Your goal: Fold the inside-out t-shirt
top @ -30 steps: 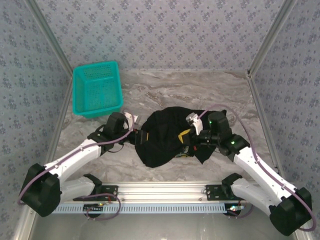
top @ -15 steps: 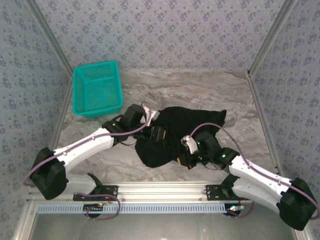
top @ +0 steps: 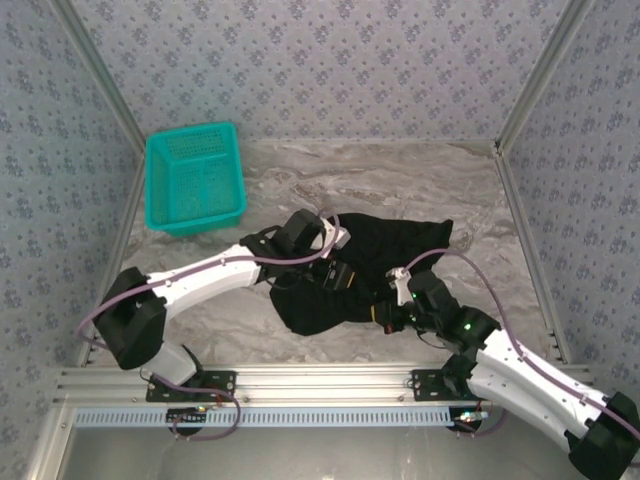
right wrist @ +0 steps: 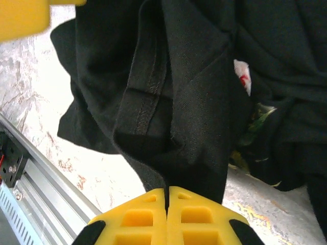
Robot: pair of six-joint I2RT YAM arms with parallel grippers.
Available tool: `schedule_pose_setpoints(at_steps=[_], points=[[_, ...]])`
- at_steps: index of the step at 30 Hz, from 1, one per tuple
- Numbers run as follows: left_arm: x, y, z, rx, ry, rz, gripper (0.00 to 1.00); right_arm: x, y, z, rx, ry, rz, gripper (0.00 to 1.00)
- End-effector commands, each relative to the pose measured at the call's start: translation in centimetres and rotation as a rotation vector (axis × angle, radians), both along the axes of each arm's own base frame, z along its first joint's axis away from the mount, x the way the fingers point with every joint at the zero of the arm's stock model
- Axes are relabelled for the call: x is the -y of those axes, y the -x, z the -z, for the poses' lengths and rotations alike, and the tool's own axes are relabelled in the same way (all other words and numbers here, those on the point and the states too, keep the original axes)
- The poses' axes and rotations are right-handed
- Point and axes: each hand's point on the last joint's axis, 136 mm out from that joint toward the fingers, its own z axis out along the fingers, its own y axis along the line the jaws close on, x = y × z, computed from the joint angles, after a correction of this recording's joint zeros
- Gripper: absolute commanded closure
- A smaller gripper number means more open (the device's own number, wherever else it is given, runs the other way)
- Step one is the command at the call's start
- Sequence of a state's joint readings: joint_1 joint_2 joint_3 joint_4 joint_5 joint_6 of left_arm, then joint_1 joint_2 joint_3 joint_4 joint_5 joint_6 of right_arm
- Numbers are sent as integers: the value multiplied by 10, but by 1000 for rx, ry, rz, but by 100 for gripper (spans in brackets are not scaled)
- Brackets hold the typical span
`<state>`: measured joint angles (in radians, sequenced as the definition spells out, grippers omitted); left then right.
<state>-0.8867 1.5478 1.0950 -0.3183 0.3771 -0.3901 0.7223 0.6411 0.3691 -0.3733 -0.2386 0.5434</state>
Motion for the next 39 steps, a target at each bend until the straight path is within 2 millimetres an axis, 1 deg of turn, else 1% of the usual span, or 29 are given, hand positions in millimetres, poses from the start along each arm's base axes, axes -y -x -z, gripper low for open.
schedule_pose_setpoints(at_steps=[1, 2, 4, 6, 10, 15, 17, 20, 21, 22, 23, 26, 28, 31, 34, 37, 39], points=[[8, 0, 5, -14, -59, 32, 52, 9, 0, 8, -26, 27, 28, 100], [10, -1, 10, -20, -87, 40, 53, 9, 0, 8, -26, 26, 31, 100], [4, -7, 24, -34, -175, 18, 54, 10, -2, 6, -20, 28, 30, 100], [1, -8, 36, -54, -231, 7, 55, 11, -3, 4, -14, 29, 29, 100], [0, -13, 45, -60, -267, -16, 51, 11, -6, 2, -15, 15, 29, 100], [6, -22, 55, -71, -290, -38, 52, 9, -6, 1, -17, 6, 21, 100], [10, -22, 56, -73, -276, -34, 57, 9, -7, 0, -15, 3, 19, 100], [15, -28, 46, -45, -230, -39, 77, 9, -9, -1, -2, 5, 21, 100], [17, -30, 37, -26, -204, -36, 87, 10, -11, -4, 11, 4, 21, 100], [18, -32, 25, -1, -169, -32, 94, 11, -14, -9, 29, 12, 25, 100], [18, -34, 14, 19, -141, -32, 97, 12, -18, -14, 50, 23, 27, 100], [12, -41, -37, 117, -3, -54, 100, 20, -34, -42, 147, 47, 48, 100], [-2, -44, -75, 177, 104, -96, 100, 25, -46, -66, 220, 46, 64, 100], [-28, -50, -121, 249, 249, -175, 100, 29, -61, -103, 329, 22, 77, 100], [-48, -52, -157, 322, 334, -221, 100, 26, -72, -135, 428, -19, 64, 100], [-57, -49, -179, 395, 355, -222, 100, 19, -83, -160, 499, -20, 37, 100], [-61, -47, -190, 445, 360, -217, 100, 14, -89, -175, 549, -26, 12, 100]])
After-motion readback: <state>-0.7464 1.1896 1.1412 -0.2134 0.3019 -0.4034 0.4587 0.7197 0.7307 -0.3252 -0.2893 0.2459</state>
